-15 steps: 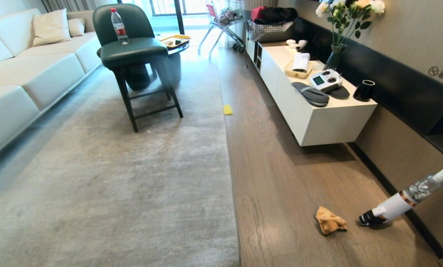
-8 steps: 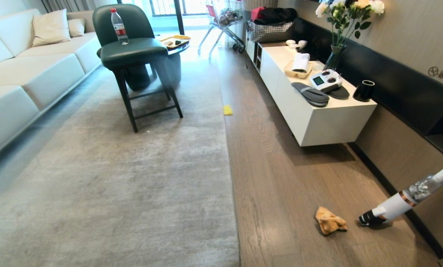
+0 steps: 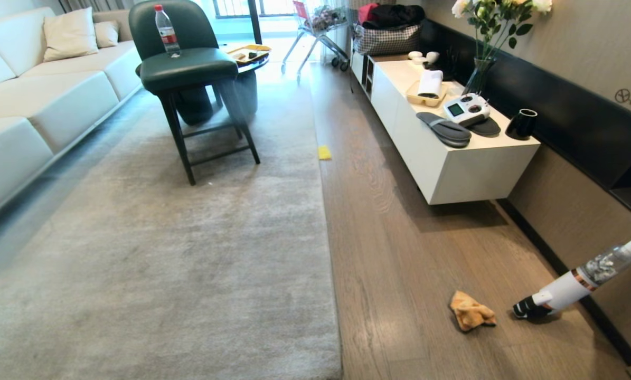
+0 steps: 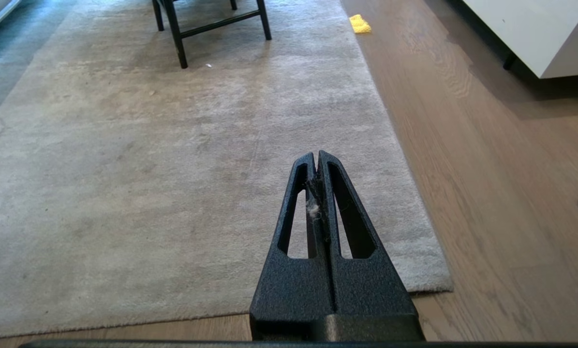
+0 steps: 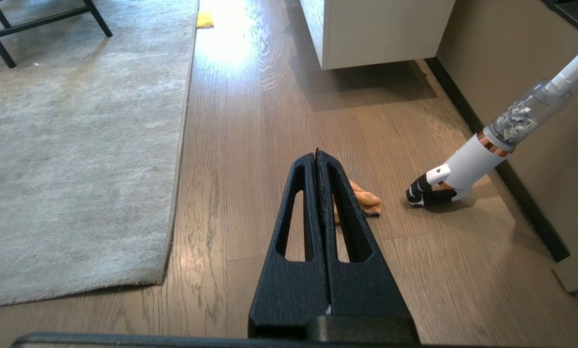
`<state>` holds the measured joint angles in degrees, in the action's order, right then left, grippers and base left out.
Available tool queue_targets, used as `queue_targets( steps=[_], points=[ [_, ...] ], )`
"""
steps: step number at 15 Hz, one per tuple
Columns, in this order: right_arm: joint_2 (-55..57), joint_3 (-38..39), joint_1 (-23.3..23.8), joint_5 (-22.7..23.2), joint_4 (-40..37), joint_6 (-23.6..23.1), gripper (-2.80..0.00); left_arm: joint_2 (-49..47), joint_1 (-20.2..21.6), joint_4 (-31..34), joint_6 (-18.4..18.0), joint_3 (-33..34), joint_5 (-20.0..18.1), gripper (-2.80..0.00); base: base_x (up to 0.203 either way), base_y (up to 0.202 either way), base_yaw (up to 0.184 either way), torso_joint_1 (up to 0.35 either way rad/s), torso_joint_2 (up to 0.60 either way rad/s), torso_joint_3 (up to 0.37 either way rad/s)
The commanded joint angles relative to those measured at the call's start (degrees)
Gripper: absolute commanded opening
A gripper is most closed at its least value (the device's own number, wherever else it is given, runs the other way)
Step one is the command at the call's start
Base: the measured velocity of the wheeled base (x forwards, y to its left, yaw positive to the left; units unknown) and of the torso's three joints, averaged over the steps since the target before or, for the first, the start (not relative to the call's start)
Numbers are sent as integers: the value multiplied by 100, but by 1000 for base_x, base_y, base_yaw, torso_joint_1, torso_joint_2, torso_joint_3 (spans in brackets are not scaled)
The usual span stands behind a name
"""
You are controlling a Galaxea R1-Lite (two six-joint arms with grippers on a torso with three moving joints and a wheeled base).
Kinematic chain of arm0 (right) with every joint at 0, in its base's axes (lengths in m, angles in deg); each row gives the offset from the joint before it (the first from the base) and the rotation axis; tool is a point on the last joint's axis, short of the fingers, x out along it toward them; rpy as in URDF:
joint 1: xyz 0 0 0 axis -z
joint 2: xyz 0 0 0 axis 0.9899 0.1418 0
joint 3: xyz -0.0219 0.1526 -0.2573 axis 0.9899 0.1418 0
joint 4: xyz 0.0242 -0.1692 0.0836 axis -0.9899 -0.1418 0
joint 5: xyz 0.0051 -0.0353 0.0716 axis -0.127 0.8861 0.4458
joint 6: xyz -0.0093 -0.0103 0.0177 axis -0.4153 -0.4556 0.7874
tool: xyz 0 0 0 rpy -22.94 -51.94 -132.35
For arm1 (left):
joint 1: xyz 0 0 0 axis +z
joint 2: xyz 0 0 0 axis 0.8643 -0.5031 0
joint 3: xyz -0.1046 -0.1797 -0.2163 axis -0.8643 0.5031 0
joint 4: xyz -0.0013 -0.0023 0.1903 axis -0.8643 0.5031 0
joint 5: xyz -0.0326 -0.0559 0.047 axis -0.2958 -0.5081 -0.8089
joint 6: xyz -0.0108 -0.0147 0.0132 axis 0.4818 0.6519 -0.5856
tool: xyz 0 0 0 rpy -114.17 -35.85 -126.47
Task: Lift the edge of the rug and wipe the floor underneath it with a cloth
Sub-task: Lift up the carpet
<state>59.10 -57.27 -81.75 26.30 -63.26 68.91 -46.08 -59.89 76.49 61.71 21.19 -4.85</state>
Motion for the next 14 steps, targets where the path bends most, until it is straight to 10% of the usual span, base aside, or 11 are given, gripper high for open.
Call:
queue_targets(
  steps=[1,14],
  points=[
    [6,2,-1,0,-2,1,-280,-5,1,-1,-9,1,-4,-280,0,0,0,0,0,0],
    [6,2,-1,0,-2,-7,-280,-5,1,-1,-26,1,-4,-280,0,0,0,0,0,0]
  ],
)
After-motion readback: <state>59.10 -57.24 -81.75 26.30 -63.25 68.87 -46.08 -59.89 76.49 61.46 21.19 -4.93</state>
